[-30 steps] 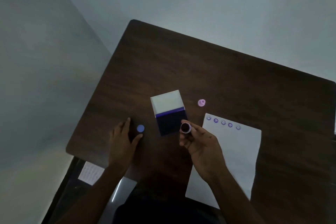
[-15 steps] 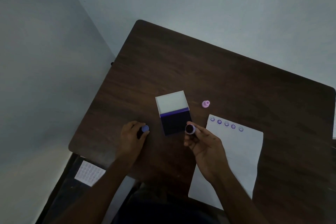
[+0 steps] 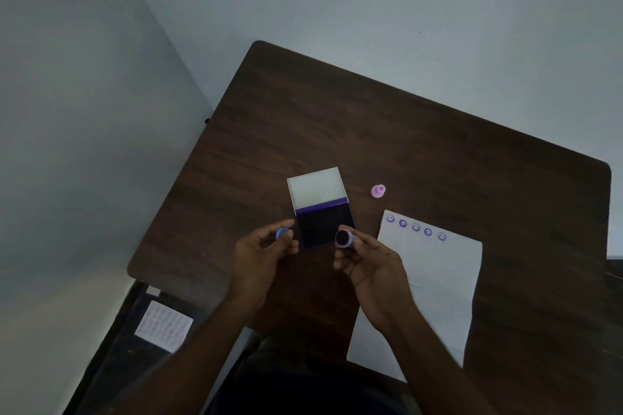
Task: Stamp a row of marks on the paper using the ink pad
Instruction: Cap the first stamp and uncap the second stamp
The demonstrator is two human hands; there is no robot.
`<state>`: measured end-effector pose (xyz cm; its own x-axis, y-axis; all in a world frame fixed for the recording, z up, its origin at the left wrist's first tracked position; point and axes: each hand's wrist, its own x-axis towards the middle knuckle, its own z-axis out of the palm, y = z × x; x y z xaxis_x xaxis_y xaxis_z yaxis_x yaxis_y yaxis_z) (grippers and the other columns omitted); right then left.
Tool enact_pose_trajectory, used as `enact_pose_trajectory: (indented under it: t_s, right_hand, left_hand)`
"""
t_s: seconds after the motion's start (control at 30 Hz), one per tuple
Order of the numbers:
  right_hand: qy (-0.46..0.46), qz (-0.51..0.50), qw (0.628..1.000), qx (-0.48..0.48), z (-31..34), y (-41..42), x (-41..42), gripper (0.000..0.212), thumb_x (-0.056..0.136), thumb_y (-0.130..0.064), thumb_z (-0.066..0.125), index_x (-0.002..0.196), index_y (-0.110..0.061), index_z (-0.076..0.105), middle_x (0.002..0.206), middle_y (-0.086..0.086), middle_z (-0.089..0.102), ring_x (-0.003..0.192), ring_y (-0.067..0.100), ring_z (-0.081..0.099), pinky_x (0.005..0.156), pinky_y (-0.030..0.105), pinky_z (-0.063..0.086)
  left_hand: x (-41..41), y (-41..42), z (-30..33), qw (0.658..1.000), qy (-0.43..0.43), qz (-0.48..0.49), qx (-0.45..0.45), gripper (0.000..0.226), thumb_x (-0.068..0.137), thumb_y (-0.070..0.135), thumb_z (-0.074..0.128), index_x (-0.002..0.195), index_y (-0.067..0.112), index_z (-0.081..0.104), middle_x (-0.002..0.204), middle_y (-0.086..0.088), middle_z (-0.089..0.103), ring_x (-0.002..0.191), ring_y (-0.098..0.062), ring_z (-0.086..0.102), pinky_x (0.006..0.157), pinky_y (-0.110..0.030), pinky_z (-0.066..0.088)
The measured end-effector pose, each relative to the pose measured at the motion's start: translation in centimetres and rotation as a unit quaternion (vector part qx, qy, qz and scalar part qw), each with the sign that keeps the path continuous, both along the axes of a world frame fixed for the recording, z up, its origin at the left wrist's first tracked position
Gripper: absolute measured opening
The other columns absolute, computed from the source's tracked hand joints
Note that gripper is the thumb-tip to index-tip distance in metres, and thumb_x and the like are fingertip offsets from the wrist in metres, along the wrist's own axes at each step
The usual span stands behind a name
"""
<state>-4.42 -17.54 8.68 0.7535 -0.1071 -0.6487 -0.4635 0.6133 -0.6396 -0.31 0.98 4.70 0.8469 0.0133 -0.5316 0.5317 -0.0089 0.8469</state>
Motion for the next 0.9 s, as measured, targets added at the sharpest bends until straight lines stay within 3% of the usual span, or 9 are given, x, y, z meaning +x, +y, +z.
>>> enact_pose_trajectory:
  t_s: [0.13,0.3,0.43,0.53,0.6,0.8,0.9]
  right_hand:
    - [-0.002,0.003,1.0,0.001,0.0,0.1,0.0,0.025,0.091,-0.008,0.05,0.106,-0.005,0.069,0.094,0.019,0.069,0.074,0.026,0.064,0.07,0.033,0.055]
    - [0.007,0.005,1.0,-0.012,-0.2,0.1,0.2,0.024,0.09,-0.007,0.052,0.107,-0.003,0.068,0.096,0.021,0.069,0.075,0.027,0.065,0.069,0.033,0.056]
    - [0.006,0.007,1.0,-0.029,-0.5,0.2,0.4,0.024,0.09,-0.008,0.054,0.108,-0.003,0.067,0.1,0.021,0.069,0.076,0.027,0.066,0.068,0.032,0.057]
    - [-0.001,0.012,0.999,-0.03,-0.7,0.4,0.5,0.022,0.091,-0.005,0.053,0.107,-0.004,0.068,0.1,0.018,0.071,0.077,0.027,0.067,0.067,0.03,0.057]
    - [0.001,0.02,0.999,-0.033,-0.7,0.5,0.6,0.021,0.09,-0.005,0.054,0.104,-0.005,0.069,0.1,0.016,0.072,0.081,0.028,0.069,0.067,0.029,0.058]
    - [-0.018,0.056,0.994,-0.092,-0.9,1.1,0.8,0.018,0.088,-0.009,0.058,0.101,-0.011,0.069,0.097,0.012,0.073,0.076,0.024,0.069,0.068,0.027,0.058]
    - [-0.015,0.088,0.982,-0.169,-1.2,1.1,0.8,0.017,0.085,-0.016,0.063,0.101,-0.018,0.069,0.101,0.009,0.072,0.087,0.027,0.069,0.08,0.035,0.058]
  left_hand:
    - [-0.2,-1.2,1.2,0.993,0.058,0.056,-0.092,0.021,0.087,0.008,0.064,0.107,0.009,0.07,0.095,-0.009,0.075,0.078,-0.019,0.072,0.065,-0.023,0.057]
    - [0.2,-2.2,1.5,0.963,0.166,0.083,-0.196,0.023,0.091,0.012,0.059,0.112,0.005,0.066,0.111,-0.013,0.071,0.103,-0.025,0.068,0.091,-0.035,0.053]
    - [-0.1,-1.8,1.5,0.975,0.094,0.019,-0.198,0.038,0.085,0.017,0.065,0.122,0.007,0.062,0.112,-0.008,0.071,0.107,-0.022,0.067,0.087,-0.029,0.056]
    - [-0.5,-2.3,2.0,0.995,-0.008,-0.016,-0.095,0.046,0.072,0.027,0.075,0.117,0.019,0.068,0.108,0.002,0.074,0.103,-0.013,0.068,0.081,-0.02,0.055]
    - [-0.7,-3.0,2.4,0.996,-0.051,-0.012,-0.079,0.048,0.068,0.025,0.077,0.115,0.02,0.069,0.107,0.003,0.074,0.102,-0.013,0.069,0.082,-0.021,0.055]
    - [-1.1,-3.5,3.1,0.996,-0.059,-0.049,-0.053,0.045,0.076,0.023,0.072,0.12,0.032,0.063,0.119,0.01,0.069,0.11,-0.007,0.064,0.092,-0.025,0.051]
    - [-1.1,-3.5,3.3,0.996,-0.048,-0.051,-0.056,0.046,0.075,0.026,0.071,0.121,0.024,0.064,0.116,0.013,0.069,0.106,-0.002,0.064,0.086,-0.016,0.051]
